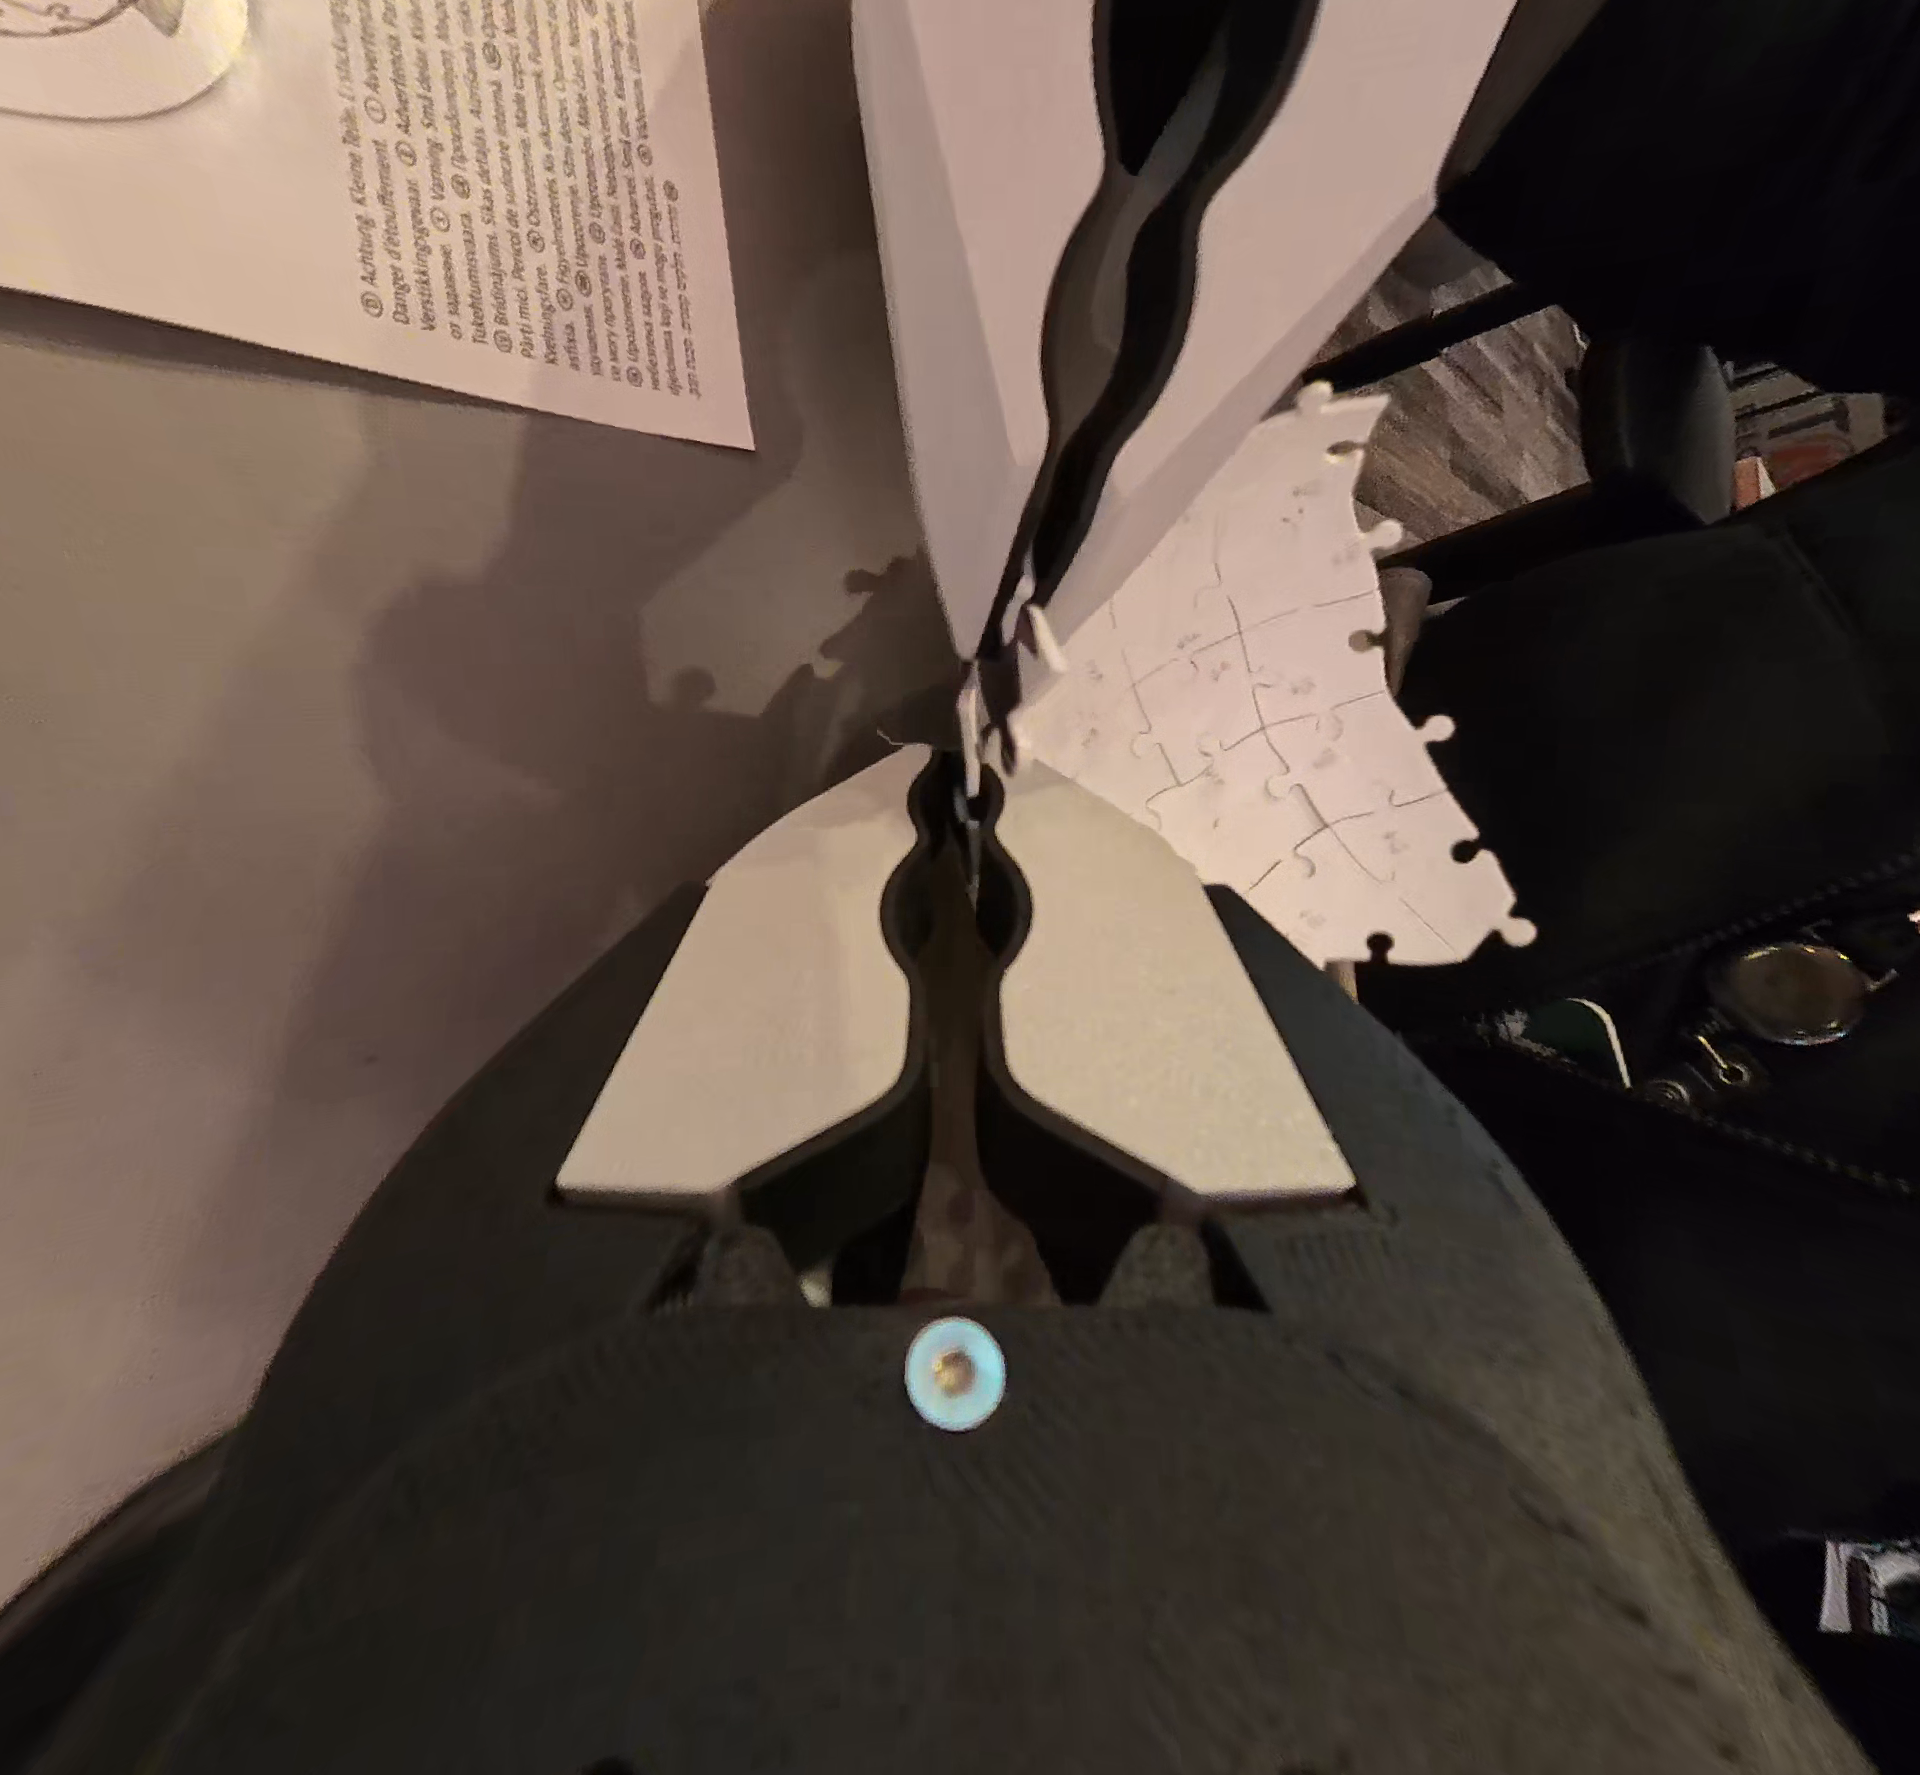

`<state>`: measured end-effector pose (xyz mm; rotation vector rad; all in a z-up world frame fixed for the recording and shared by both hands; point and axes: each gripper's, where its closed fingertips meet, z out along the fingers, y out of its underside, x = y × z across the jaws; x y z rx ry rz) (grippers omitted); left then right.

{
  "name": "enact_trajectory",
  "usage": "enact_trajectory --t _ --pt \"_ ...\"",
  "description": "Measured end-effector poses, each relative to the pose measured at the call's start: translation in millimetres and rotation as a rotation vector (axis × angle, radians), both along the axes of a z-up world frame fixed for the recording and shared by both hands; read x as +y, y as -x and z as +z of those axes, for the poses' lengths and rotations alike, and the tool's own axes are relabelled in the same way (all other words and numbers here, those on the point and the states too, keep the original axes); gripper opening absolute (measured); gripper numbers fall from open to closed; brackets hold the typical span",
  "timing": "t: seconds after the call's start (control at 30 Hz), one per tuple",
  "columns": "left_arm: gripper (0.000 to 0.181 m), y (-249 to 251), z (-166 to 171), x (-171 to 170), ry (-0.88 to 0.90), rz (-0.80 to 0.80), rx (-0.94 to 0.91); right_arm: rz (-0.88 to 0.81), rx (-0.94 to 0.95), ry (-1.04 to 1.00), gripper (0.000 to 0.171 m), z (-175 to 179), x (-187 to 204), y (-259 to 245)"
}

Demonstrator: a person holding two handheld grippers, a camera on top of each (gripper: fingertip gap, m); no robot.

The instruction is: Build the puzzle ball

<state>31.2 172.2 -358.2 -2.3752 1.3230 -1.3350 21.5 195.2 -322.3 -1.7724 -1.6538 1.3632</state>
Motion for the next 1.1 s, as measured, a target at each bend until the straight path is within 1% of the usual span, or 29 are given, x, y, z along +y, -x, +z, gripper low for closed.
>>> enact_trajectory --t 0.17,0.47,0.73,0.77,0.8,0.83,0.93,1.03,1.1 --pt "0.002 -0.4 -0.4 0.6 0.016 -0.015 -0.002 0.022 -0.020 -0.058 0.000 -2.5 1.0 -0.9" --pt "0.003 0.4 -3.2 2.2 0.031 -0.017 0.015 -0.011 -0.014 -0.184 0.000 -7.0 4.5 0.2" --pt "0.003 -0.6 -3.3 3.1 0.033 -0.013 0.019 -0.022 0.004 -0.145 0.000 -6.3 5.1 -0.1" --pt "0.003 -1.0 -2.6 3.6 0.037 -0.006 0.013 -0.028 0.009 -0.138 0.002 -5.0 5.8 -0.3" --pt "0.003 -1.2 -2.1 3.5 0.038 -0.005 0.009 -0.037 0.017 -0.120 0.010 -2.5 6.8 -0.4" --pt "0.003 -1.1 -2.4 3.9 0.034 -0.002 0.010 -0.045 0.023 -0.102 0.013 0.0 8.1 -0.8" --pt "0.003 -0.7 -2.7 3.8 0.032 0.005 0.012 -0.052 0.027 -0.093 0.016 3.8 10.4 -4.4" --pt "0.004 0.6 -1.6 3.1 0.031 0.014 0.011 -0.065 0.037 -0.077 0.014 8.4 11.9 -8.3" --pt "0.010 2.1 -0.4 3.0 0.029 0.026 0.004 -0.070 0.040 -0.059 0.012 11.1 10.8 -10.6"
